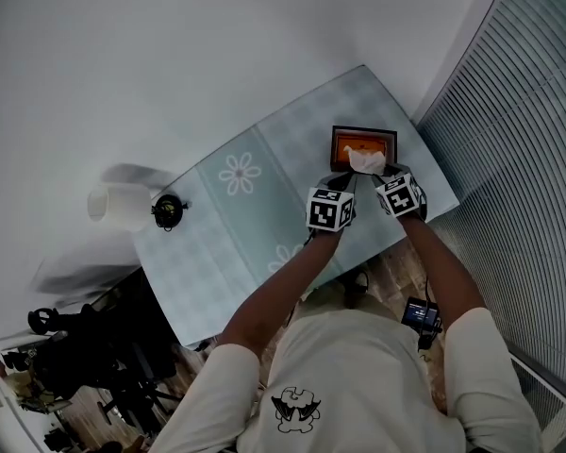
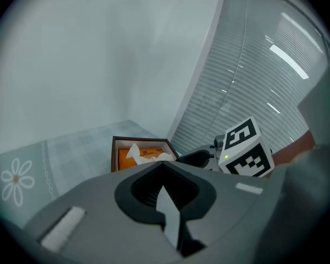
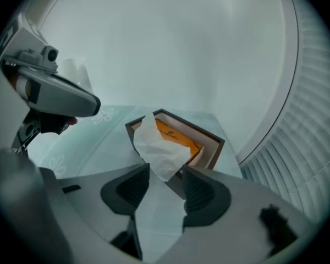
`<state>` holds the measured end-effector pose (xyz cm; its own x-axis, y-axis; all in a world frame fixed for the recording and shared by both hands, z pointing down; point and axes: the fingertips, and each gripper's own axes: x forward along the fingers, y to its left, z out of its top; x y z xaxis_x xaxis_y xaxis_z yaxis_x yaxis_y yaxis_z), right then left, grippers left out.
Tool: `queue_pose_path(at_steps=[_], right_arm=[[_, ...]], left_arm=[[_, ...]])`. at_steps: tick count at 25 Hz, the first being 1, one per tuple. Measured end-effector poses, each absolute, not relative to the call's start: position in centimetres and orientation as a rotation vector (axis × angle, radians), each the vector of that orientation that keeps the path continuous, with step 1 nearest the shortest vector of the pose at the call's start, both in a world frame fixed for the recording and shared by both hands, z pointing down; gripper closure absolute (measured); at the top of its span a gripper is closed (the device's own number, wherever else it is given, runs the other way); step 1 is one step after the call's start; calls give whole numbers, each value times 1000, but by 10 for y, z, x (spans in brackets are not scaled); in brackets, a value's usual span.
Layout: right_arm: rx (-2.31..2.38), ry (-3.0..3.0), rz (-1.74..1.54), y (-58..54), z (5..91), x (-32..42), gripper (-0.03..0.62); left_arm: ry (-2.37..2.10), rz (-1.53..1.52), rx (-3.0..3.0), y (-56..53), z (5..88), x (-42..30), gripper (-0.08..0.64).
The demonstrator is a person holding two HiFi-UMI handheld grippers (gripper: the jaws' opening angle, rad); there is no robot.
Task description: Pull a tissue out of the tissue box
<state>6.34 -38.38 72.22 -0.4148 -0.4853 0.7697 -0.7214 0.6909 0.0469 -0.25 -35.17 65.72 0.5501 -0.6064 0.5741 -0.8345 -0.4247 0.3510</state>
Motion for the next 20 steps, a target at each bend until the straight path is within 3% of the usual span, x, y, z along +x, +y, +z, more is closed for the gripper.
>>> queue_pose_path(at_steps=[7, 10, 13, 20], right_arm=[[928, -2016, 257, -387, 723, 67, 419], [947, -1998, 225, -389, 721, 71, 539], [955, -1998, 252, -390, 720, 72, 573], [961, -2021, 280, -387, 715, 73, 578]], left_arm=[[-1137, 495, 2157, -350, 664, -3, 555], [-1131, 485, 2147, -349, 665, -2, 555], [-1124, 478, 2151, -349, 663, -3, 555], [-1126, 471, 2150, -348, 660, -7, 555]])
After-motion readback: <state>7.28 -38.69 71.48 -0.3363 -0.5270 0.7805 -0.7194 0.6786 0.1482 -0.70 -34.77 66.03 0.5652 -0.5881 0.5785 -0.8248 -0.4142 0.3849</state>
